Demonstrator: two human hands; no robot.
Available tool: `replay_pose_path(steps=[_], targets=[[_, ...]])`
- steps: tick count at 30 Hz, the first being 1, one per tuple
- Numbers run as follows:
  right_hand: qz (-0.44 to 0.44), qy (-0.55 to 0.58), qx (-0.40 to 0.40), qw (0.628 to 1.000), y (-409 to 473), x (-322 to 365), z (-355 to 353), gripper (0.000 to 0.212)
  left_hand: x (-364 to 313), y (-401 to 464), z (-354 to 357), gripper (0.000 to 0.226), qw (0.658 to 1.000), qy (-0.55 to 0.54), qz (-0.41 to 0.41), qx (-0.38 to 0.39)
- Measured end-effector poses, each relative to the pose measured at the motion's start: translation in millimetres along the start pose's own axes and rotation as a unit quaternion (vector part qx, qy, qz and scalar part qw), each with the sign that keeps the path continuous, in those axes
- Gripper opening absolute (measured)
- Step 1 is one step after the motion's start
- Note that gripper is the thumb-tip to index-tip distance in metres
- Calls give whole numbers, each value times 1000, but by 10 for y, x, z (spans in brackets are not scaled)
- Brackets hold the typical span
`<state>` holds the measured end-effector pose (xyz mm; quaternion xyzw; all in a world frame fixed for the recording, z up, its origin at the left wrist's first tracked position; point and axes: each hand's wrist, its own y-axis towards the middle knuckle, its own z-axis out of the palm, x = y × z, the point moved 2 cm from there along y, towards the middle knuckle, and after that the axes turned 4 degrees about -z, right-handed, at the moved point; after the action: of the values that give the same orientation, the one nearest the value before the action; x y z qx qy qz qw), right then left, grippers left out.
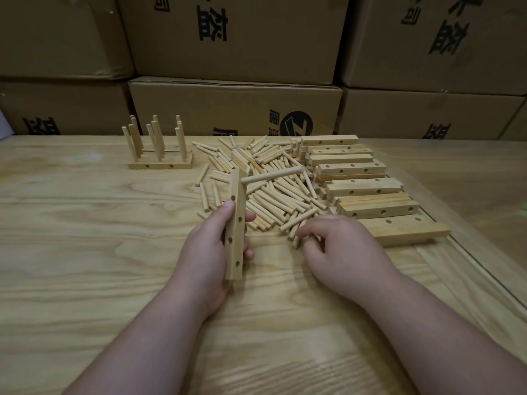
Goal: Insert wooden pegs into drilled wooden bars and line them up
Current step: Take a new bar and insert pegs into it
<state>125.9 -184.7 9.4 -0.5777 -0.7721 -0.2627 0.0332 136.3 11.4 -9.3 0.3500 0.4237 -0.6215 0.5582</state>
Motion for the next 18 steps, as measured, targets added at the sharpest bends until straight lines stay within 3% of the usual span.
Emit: replay_pose_path(steps=[2,7,18], targets=[[-5,0,-5,1000,-6,-1,-11,30,0,-1,4,44,1000,5,-1,-2],[-29,-35,69,997,-5,-2,22,32,-11,-9,21,44,1000,4,4,-5],[-72,-37,80,994,-31,51,12,18,-1,1,14,42,1000,-3,6,0]])
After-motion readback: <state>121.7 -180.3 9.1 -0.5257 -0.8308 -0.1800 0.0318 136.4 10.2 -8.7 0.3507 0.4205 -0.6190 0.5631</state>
